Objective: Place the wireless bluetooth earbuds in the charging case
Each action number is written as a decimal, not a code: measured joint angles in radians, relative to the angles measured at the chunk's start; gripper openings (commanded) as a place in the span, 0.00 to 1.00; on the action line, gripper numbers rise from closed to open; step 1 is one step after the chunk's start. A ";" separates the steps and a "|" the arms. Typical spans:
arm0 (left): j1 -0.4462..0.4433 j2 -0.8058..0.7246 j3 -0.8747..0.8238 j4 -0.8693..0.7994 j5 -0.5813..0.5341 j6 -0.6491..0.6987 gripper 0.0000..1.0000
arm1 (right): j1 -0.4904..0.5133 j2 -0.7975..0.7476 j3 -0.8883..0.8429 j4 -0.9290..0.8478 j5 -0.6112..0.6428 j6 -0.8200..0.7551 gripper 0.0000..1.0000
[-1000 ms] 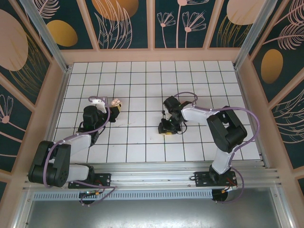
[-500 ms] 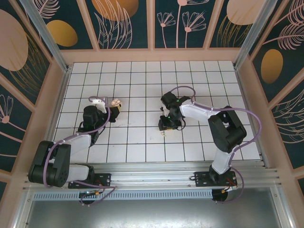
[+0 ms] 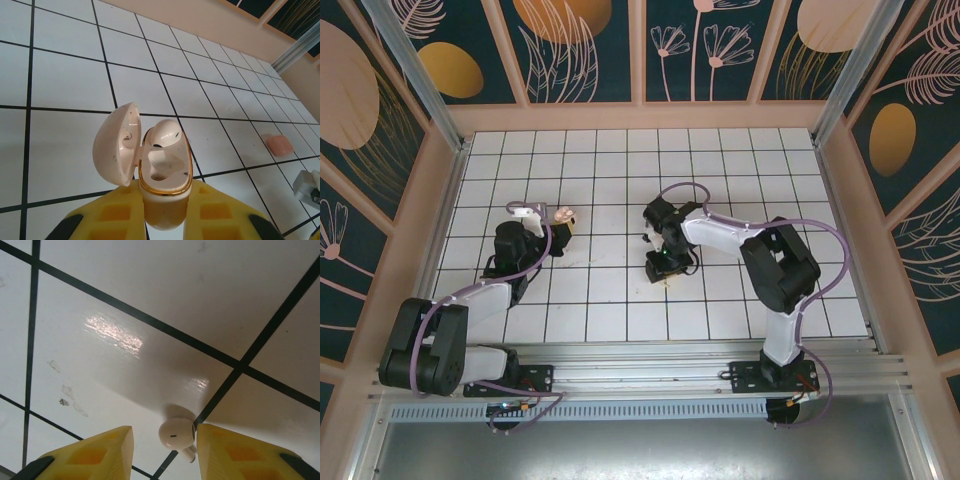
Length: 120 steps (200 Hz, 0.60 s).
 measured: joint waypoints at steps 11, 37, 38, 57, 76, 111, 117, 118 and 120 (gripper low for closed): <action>0.000 0.000 0.001 -0.005 0.000 0.000 0.10 | 0.001 0.006 0.004 0.000 0.000 -0.005 0.38; 0.000 0.000 0.001 -0.011 0.000 0.000 0.10 | 0.001 0.013 0.005 0.000 0.007 -0.006 0.36; 0.000 0.000 0.001 -0.011 0.000 0.000 0.10 | 0.001 0.013 0.005 0.000 0.008 -0.006 0.36; 0.000 0.000 0.002 -0.012 0.000 0.000 0.10 | 0.001 0.018 0.005 -0.001 0.016 -0.006 0.35; 0.000 0.000 0.002 -0.014 0.000 0.001 0.10 | 0.002 0.018 0.005 -0.001 0.019 -0.005 0.35; 0.000 0.000 0.002 -0.018 0.000 0.008 0.10 | 0.005 0.018 0.005 -0.001 0.025 0.000 0.32; 0.000 0.000 0.003 -0.019 0.000 0.008 0.10 | 0.005 0.018 0.005 -0.001 0.026 0.002 0.32; 0.000 0.000 0.003 -0.019 0.000 0.008 0.10 | 0.005 0.018 0.005 -0.001 0.026 0.002 0.32; 0.000 0.000 0.003 -0.019 0.000 0.008 0.10 | 0.005 0.018 0.005 -0.001 0.026 0.002 0.32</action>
